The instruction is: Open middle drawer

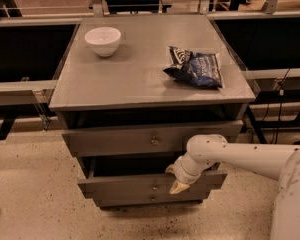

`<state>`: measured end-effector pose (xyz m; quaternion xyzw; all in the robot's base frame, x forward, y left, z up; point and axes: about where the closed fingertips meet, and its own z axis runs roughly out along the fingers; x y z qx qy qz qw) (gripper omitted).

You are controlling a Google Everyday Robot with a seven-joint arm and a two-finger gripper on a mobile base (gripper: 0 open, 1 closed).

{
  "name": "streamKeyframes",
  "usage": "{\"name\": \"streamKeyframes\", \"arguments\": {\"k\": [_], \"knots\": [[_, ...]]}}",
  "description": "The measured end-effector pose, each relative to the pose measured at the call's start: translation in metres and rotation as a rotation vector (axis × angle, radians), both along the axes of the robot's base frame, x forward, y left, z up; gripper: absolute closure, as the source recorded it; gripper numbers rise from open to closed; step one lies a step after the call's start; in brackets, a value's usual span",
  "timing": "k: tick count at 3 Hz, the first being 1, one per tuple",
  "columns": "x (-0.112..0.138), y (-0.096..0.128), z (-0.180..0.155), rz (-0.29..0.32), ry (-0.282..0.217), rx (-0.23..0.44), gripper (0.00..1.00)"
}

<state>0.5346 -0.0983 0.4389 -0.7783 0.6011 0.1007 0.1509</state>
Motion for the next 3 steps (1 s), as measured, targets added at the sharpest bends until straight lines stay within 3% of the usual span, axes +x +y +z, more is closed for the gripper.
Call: {"name": "streamKeyframes", "arguments": {"k": [1, 3], "knots": [[0.0015, 0.002, 0.0049, -0.017, -0.003, 0.015, 0.38], [0.0016, 0.002, 0.0048, -0.017, -0.003, 0.015, 0.0]]}}
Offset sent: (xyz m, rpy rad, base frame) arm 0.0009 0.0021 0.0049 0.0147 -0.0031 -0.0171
